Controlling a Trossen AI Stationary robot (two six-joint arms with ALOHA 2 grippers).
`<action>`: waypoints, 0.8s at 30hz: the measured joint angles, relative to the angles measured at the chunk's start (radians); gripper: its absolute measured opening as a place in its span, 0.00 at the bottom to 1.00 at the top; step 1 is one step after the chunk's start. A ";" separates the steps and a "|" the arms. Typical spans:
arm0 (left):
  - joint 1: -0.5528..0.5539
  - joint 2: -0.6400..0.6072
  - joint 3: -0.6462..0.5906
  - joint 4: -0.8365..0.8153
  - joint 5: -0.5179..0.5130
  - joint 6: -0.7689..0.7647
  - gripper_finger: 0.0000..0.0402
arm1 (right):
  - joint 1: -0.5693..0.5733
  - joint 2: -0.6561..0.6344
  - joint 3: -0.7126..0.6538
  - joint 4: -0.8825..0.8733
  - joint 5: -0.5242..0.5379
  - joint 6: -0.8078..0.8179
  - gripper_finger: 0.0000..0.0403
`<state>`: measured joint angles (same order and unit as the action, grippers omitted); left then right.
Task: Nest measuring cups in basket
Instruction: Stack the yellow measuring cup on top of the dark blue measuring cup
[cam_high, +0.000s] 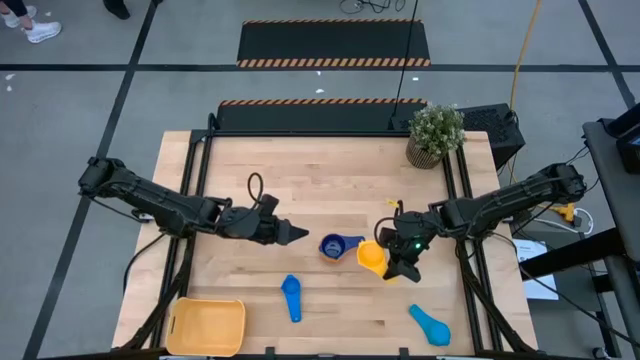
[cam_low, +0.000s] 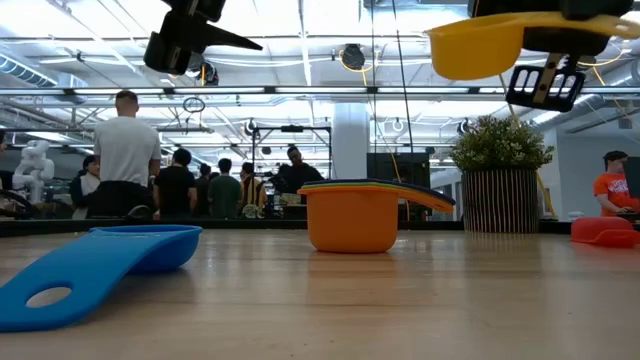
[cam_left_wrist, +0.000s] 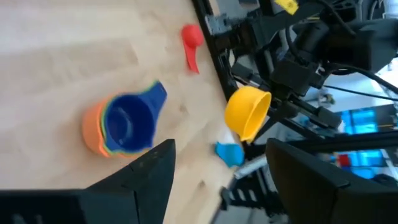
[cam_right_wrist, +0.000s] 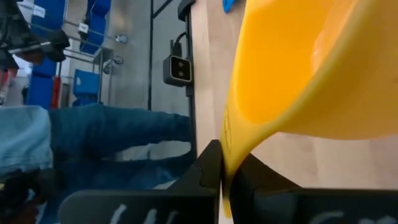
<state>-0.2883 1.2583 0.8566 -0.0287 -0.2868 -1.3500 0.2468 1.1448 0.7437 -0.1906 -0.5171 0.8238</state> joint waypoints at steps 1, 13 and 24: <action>0.006 0.000 0.000 0.002 0.018 -0.014 0.64 | 0.002 0.000 0.000 -0.001 0.000 0.014 0.00; 0.028 0.000 0.000 0.080 0.104 -0.078 0.53 | 0.000 0.000 0.000 -0.001 -0.004 0.101 0.00; 0.031 0.112 0.060 0.162 0.156 0.013 0.51 | 0.000 0.000 0.001 0.224 -0.125 0.213 0.00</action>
<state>-0.2578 1.3708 0.9165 0.1337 -0.1305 -1.3370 0.2470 1.1446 0.7450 0.0334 -0.6420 1.0367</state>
